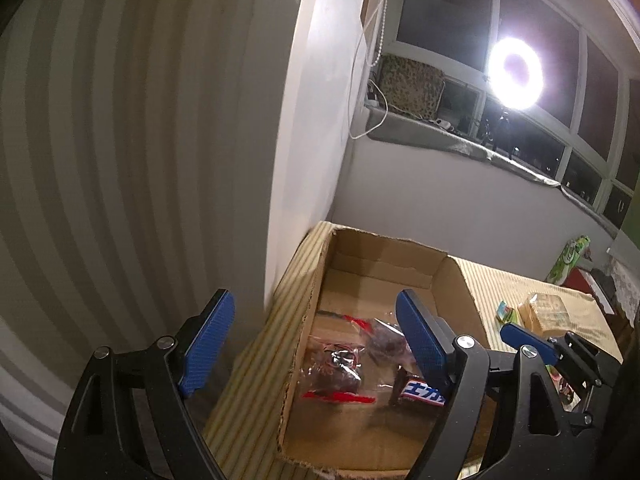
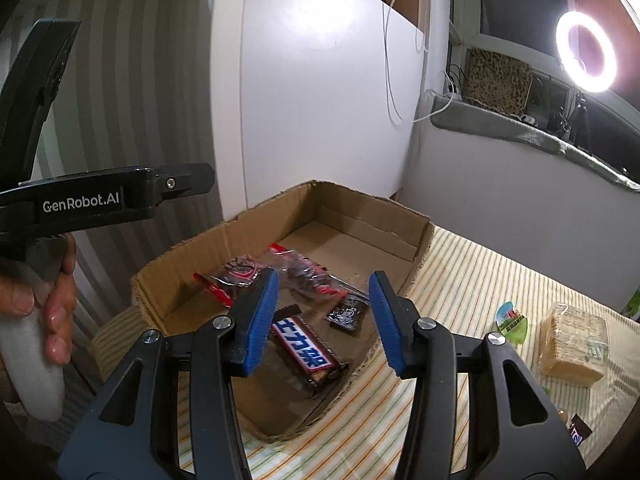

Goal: Organize snacks
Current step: 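Move both tools back toward the remaining snacks on the bed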

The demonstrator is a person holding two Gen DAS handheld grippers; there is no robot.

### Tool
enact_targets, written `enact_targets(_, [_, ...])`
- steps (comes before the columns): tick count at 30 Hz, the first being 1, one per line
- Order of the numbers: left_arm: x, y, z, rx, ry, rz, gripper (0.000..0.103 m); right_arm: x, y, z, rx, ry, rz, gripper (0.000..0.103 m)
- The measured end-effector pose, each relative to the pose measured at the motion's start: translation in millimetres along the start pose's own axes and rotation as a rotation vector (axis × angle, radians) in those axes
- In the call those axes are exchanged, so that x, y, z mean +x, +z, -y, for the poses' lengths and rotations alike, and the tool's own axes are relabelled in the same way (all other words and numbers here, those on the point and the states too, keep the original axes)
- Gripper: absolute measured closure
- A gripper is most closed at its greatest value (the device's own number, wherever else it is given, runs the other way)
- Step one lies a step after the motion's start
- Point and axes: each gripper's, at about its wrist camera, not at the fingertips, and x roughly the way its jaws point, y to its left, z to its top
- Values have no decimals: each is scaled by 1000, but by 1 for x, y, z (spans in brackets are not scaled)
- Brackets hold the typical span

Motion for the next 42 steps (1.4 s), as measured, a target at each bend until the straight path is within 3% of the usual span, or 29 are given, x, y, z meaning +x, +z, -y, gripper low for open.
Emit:
enact_targets(9, [-27, 4, 13, 44, 5, 45, 20, -31, -5, 0, 14, -14, 36, 52])
enact_targets(18, [-47, 2, 48, 113, -22, 63, 20, -79, -31, 33, 94, -77, 73, 50])
enact_targets(25, [-59, -7, 101, 209, -77, 71, 20, -128, -63, 76, 181, -172, 101, 50])
enact_targets(34, [-65, -26, 175, 335, -204, 55, 20, -181, -112, 126, 290, -331, 81, 50])
enact_targets(42, [-71, -38, 202, 389, -258, 43, 20, -196, -124, 134, 306, -357, 89, 50])
